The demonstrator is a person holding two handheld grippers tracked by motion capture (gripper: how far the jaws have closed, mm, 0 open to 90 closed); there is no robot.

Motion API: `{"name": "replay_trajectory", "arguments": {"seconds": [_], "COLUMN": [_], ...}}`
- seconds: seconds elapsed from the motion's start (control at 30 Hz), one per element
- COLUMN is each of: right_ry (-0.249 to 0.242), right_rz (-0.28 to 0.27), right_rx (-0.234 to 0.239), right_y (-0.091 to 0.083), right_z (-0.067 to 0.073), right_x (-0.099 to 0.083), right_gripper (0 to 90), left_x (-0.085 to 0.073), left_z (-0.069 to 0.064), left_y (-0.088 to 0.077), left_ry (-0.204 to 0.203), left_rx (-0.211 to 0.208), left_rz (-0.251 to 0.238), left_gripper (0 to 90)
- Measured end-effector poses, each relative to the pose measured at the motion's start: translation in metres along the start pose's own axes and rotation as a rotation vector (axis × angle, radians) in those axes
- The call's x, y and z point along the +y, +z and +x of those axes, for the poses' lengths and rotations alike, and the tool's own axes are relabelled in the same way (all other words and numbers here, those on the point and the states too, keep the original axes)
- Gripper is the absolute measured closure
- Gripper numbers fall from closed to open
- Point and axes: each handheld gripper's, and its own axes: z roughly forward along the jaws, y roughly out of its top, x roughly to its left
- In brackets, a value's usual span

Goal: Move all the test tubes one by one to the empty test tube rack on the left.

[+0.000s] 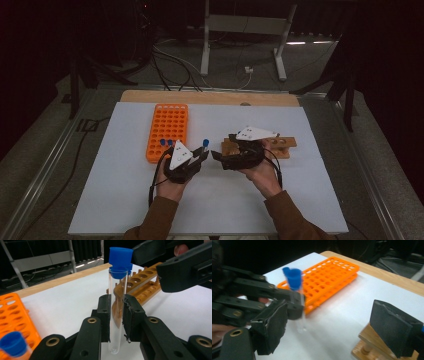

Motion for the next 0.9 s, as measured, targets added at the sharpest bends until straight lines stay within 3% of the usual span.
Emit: {"name": "replay_trajectory", "arguments": {"seconds": [0.13,0.23,0.47,0.9], "right_ry": [-0.001,-0.007,-0.023,0.006], "right_rz": [0.004,0.014,0.033,0.02], "right_rx": [-0.01,-0.027,-0.042,-0.061], "right_y": [-0.002,-0.003,-0.008,-0.018], "right_z": [-0.004,-0.007,-0.013,-0.025], "right_x": [-0.003,-0.005,-0.011,-0.021], "right_gripper": [3.7,0.5,0.0,0.0], "left_x": [-0.002,-0.004,-0.009,-0.011], "left_z": [0.006,0.01,0.024,0.047], "left_y": [-0.007,-0.014,-0.029,-0.062], "left_ry": [-0.006,-0.019,-0.044,-0.057], "left_rx": [0.012,0.022,0.025,0.083], "left_rz": [0.003,-0.004,0.0,-0.018], "left_gripper": [78.2,78.2,78.2,78.1]}}
